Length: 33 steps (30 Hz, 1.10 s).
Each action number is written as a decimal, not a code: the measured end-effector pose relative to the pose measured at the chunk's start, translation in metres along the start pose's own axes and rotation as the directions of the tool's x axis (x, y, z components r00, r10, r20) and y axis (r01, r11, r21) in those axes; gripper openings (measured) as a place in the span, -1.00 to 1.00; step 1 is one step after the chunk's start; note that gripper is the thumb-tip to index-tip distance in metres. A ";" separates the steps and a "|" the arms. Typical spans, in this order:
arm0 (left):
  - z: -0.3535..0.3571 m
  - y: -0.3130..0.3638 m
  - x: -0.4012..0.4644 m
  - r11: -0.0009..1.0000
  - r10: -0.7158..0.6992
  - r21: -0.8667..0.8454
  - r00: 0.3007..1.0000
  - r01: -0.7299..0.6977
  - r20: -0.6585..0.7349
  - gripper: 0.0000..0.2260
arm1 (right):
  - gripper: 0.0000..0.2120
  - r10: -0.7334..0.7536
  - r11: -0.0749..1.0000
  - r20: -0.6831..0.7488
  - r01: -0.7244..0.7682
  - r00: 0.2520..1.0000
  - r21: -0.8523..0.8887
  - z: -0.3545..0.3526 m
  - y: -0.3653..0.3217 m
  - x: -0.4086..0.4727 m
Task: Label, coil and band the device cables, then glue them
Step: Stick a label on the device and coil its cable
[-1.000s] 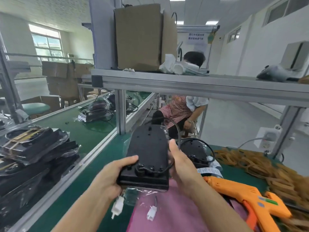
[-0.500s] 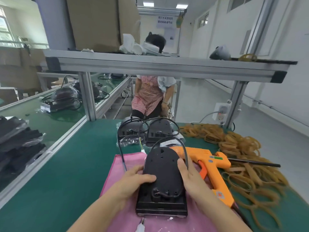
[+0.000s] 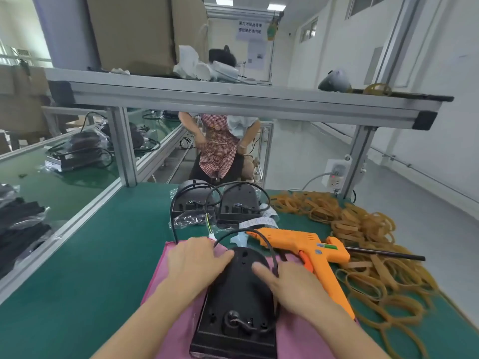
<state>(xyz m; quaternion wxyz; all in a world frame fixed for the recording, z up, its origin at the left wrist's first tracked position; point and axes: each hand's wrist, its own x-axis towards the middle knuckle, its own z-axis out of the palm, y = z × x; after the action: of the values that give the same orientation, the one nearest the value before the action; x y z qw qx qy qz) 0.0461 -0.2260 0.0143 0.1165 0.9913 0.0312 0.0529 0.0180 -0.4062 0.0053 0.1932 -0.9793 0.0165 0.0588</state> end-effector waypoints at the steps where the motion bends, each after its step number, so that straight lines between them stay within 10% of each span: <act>1: 0.000 0.006 0.007 0.998 0.028 -0.058 0.998 -0.031 -0.062 -0.68 | -0.45 0.004 1.000 -0.094 -0.006 0.996 -0.016 -0.007 -0.001 0.006; 4: 0.006 0.023 0.030 0.927 0.149 -0.325 0.980 -0.185 -0.131 -0.82 | -0.58 -0.026 1.000 -0.362 0.023 0.932 -0.012 -0.026 -0.007 0.039; 8: 0.014 0.036 0.067 0.793 0.078 -0.604 0.996 -0.081 -0.032 -0.75 | -0.71 -0.066 0.983 -0.364 -0.001 0.929 -0.181 -0.035 -0.019 0.095; 17: 0.047 0.038 0.112 0.892 0.062 -0.451 0.978 0.035 0.199 -0.82 | -0.53 0.100 0.965 -0.172 -0.137 0.980 -0.225 -0.015 -0.035 0.147; 24: 0.057 0.048 0.113 0.917 -0.027 -0.396 0.997 0.054 0.074 -0.80 | -0.59 0.113 0.983 -0.186 -0.137 0.976 -0.124 -0.010 -0.025 0.141; 28: 0.053 0.045 0.110 0.711 -0.097 -0.697 0.995 0.096 0.039 -0.83 | -0.78 0.040 0.999 -0.345 -0.032 0.938 0.031 -0.010 -0.018 0.123; 33: 0.036 0.054 0.097 0.311 -0.003 -0.938 0.987 0.153 0.160 -0.71 | -0.59 0.160 0.841 -0.125 -0.068 0.979 0.537 -0.016 -0.015 0.107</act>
<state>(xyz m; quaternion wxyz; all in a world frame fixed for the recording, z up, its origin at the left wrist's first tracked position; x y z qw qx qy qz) 0.1489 -0.2799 0.0017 0.6786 0.7337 0.0346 -0.0083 0.1265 -0.3994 0.0124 0.4499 -0.8866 0.1063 -0.0177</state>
